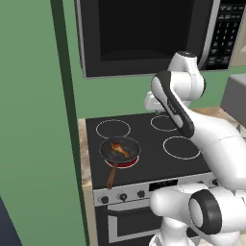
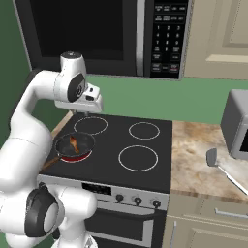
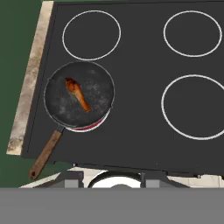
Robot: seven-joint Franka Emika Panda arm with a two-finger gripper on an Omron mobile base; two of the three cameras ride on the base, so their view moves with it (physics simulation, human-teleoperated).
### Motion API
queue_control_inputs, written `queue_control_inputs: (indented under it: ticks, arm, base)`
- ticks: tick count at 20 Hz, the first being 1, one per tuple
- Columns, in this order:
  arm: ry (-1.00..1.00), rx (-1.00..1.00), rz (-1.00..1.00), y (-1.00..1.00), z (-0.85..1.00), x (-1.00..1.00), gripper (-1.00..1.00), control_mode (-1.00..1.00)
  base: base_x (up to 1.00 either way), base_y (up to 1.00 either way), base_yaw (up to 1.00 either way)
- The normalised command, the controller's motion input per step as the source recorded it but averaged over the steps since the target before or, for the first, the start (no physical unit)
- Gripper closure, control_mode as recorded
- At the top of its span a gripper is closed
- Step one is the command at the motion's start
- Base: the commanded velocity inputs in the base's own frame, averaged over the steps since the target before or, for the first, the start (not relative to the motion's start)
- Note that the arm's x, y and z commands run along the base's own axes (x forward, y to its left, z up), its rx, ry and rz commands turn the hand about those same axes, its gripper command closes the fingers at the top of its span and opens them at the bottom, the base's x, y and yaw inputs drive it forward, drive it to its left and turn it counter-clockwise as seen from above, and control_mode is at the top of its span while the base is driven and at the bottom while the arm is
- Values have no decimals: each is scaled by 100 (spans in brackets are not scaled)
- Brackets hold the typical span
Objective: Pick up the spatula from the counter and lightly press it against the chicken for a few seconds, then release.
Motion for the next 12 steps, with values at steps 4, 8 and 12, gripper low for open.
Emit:
queue_control_inputs:
  ticks: [4, 8, 12]
  arm:
    - [-2, 0, 0, 0, 0, -15, -100, -100]
    - [-8, 0, -3, -6, -2, -43, -100, -100]
    - [-14, 2, -8, -35, -14, -52, -100, -100]
  base:
    - [0, 0, 0]
    - [0, 0, 0]
    - [0, 0, 0]
